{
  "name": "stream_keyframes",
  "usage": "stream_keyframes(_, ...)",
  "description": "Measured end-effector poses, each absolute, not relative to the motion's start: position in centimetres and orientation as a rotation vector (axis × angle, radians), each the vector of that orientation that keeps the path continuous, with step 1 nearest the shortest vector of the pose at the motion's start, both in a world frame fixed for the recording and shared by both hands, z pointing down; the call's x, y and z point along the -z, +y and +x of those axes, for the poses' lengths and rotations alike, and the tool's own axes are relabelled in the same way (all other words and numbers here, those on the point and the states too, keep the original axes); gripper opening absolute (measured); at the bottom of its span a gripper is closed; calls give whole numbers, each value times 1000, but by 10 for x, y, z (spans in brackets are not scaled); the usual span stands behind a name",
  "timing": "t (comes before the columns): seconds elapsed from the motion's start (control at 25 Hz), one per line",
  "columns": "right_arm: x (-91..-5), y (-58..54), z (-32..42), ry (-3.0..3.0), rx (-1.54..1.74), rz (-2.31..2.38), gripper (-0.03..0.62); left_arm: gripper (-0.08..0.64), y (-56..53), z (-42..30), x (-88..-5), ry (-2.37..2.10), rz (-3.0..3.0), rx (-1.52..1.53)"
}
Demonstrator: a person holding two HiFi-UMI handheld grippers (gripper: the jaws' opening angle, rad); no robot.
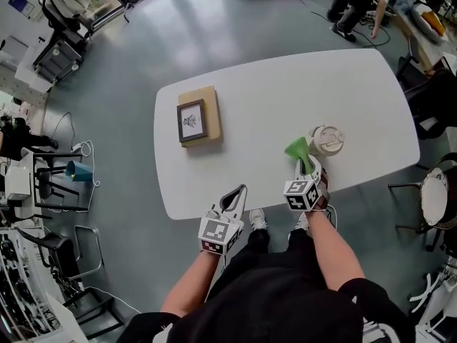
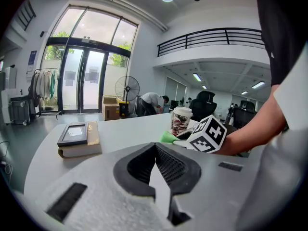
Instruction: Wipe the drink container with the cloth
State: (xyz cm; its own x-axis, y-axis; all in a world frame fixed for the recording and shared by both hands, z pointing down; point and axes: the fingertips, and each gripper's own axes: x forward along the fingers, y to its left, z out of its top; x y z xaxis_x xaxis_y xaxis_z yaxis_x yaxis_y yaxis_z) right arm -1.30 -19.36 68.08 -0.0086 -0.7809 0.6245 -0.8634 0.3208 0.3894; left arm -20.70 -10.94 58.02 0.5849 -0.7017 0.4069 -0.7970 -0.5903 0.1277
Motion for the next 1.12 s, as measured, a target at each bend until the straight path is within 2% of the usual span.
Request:
stream_keyframes(0.36,-594,-166,-18,-2120,38,1362,91,14,-116,-177,-563,-1221,2546,-431)
stream_keyframes(0.6,-554,-141,-9,-2160,382,1180,91,14,-117,-147,-555,-1185,2582,-408)
stream_keyframes(0.88,-554,-129,13,-2025,740,924,91,14,-114,-115,-556,-1170,2594,-393)
stream_keyframes(1.12,-567,-134,21,-1965,921,759,91,14,-112,-100,-557,-1190,2582,-412)
